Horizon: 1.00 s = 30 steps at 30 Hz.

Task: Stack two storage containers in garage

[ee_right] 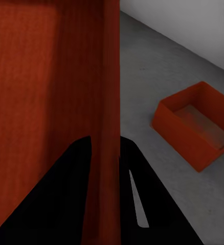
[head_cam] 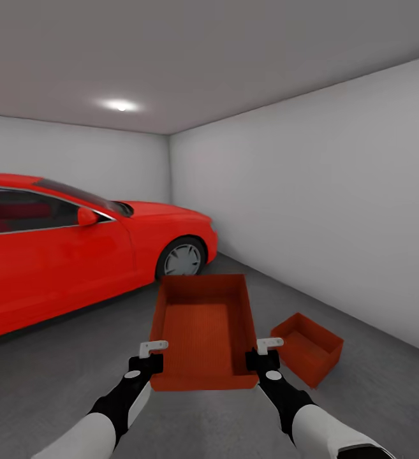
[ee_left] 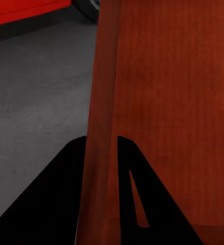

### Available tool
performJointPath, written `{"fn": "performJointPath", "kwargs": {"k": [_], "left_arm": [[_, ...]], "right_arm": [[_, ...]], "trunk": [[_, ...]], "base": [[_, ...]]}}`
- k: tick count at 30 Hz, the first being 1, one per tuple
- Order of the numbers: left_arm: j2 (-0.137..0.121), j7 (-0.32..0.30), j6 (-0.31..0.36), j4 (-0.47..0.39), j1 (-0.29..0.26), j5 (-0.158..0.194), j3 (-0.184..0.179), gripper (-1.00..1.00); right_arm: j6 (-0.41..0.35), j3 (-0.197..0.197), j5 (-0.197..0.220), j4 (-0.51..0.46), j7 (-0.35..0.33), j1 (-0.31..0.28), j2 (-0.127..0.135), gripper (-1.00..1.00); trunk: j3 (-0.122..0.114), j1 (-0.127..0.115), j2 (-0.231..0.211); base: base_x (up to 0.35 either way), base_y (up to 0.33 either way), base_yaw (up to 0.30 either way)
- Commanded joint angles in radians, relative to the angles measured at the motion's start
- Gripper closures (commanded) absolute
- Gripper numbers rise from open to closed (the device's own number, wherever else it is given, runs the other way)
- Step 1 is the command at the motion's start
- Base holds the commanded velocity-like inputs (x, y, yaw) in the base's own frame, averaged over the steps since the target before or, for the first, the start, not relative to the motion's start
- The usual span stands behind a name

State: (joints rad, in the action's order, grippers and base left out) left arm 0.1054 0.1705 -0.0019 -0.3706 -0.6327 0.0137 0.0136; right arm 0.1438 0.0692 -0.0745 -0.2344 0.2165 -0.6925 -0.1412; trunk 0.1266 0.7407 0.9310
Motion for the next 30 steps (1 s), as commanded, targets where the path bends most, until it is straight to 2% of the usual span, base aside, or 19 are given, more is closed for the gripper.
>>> {"fn": "performJointPath", "kwargs": {"k": [1,30], "left_arm": [[-0.036,0.017,-0.053,-0.008,-0.001,-0.014,0.016,1.00],[-0.036,0.017,-0.053,-0.008,-0.001,-0.014,0.016,1.00]], "right_arm": [[0.002,-0.009,0.002,0.004,0.009,-0.001,0.010,1.00],[0.003,-0.009,0.002,0.004,0.009,-0.001,0.010,1.00]], "trunk": [[0.002,0.001,0.001],[0.002,0.001,0.001]], "base": [[0.306,0.203,-0.285],[0.306,0.203,-0.285]]}}
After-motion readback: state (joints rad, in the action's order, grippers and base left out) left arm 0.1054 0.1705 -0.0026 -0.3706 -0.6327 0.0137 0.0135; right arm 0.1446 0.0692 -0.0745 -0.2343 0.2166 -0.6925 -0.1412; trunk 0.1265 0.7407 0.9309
